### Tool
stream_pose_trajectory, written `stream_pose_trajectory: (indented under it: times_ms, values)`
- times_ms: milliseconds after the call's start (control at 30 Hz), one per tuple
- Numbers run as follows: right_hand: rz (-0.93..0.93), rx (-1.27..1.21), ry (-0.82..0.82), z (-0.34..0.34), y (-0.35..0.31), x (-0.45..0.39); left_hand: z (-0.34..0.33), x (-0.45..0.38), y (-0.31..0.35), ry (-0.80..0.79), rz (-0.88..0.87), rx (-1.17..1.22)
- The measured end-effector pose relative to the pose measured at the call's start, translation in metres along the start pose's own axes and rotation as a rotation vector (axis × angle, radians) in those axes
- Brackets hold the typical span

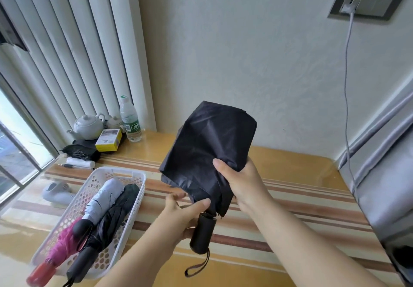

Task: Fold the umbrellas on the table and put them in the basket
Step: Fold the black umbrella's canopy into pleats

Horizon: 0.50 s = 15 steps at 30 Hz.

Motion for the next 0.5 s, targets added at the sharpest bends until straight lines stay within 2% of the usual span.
stream_pose_trajectory:
  times_ms: [67, 133, 333, 500]
  values:
    - [0.004, -0.049, -0.086, 0.003, -0.002, 0.001, 0.003, 0.0, 0.005, -0.242, 0.051, -0.031]
    - [-0.001, -0.114, -0.15, 0.002, -0.003, 0.003, -0.001, -0.001, 0.008, -0.359, 0.068, -0.028]
    - [-0.028, -0.195, -0.163, -0.003, -0.003, 0.002, -0.012, -0.01, 0.007, -0.291, 0.018, -0.036]
    - [-0.127, -0.219, -0.146, 0.003, -0.001, 0.0, -0.016, -0.011, 0.009, -0.302, 0.107, -0.058]
Point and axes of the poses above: each hand's wrist, its own x-axis away from the middle knuckle, its own z-axis out of the back of the hand, y = z × x, the point moved 1 cm from there along -x, towards the middle knuckle, and after that the axes turned 8 degrees about -x, right-handed, at the moved point
